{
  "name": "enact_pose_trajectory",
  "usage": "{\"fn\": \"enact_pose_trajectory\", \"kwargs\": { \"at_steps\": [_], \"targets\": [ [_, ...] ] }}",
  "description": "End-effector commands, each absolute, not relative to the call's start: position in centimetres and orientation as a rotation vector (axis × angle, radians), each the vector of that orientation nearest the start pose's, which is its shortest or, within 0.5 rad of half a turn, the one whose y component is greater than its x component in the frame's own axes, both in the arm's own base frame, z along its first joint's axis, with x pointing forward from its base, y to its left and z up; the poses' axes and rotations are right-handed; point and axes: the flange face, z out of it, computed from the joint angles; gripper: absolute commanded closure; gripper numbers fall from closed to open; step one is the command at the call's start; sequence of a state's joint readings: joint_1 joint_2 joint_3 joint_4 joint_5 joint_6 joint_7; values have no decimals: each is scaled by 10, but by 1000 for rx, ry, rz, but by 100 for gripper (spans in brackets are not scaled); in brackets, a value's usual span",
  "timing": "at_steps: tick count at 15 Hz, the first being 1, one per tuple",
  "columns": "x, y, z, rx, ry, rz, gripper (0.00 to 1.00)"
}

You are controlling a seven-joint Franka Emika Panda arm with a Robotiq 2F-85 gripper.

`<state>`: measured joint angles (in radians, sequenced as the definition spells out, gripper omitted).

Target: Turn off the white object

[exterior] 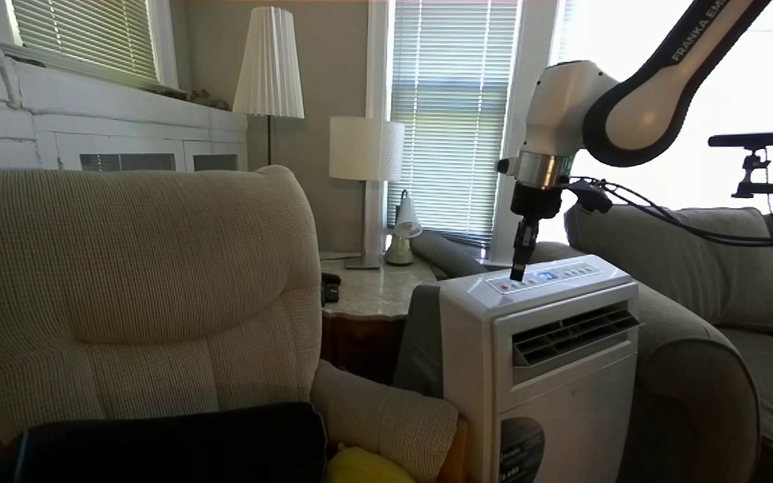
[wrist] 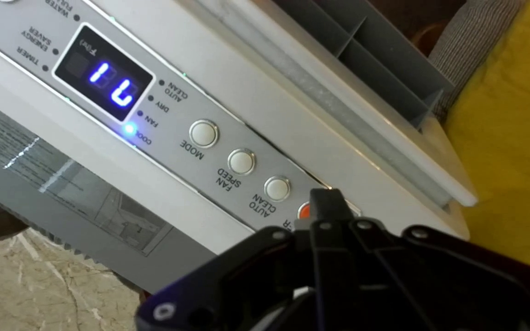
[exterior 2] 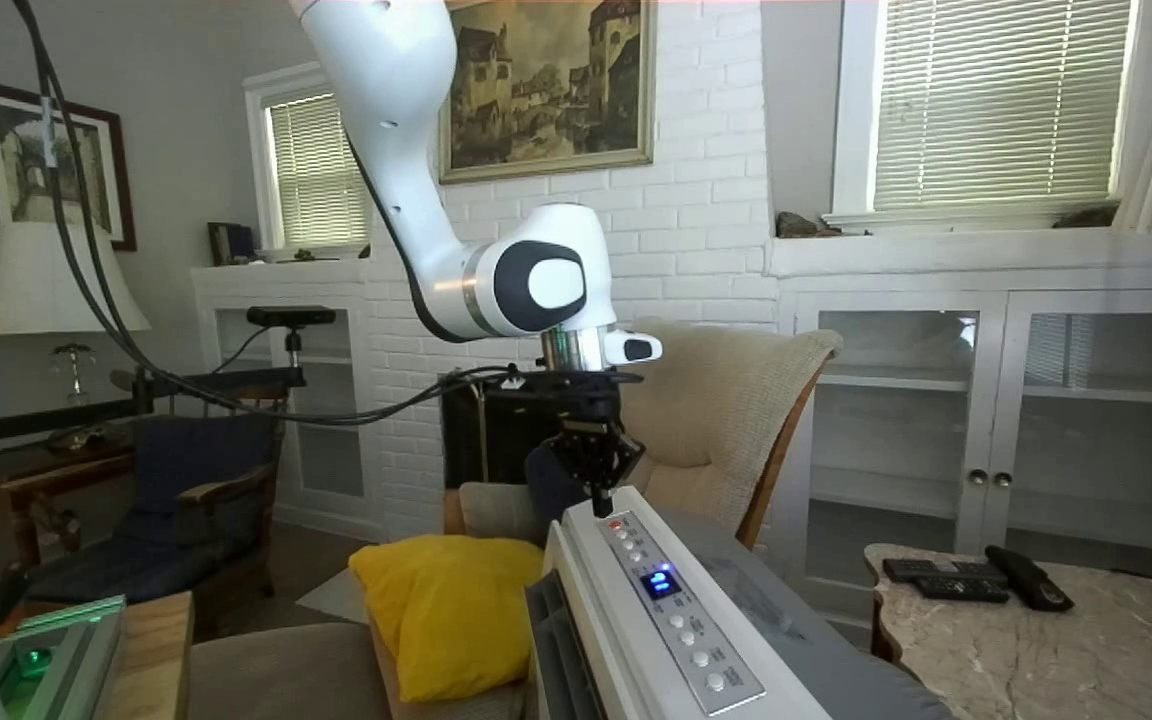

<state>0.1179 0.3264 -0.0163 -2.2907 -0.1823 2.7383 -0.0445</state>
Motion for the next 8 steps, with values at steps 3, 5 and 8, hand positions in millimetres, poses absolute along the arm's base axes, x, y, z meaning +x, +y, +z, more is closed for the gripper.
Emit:
{"fn": "enact_pose_trajectory", "kwargs": {
  "at_steps": [3,5,8],
  "targets": [
    [547,65,212,-3185,-485,-218,100],
    [548,66,211,-3184,-487,-223,100],
    [548,66,209,-3188,-491,-227,100]
  ]
}}
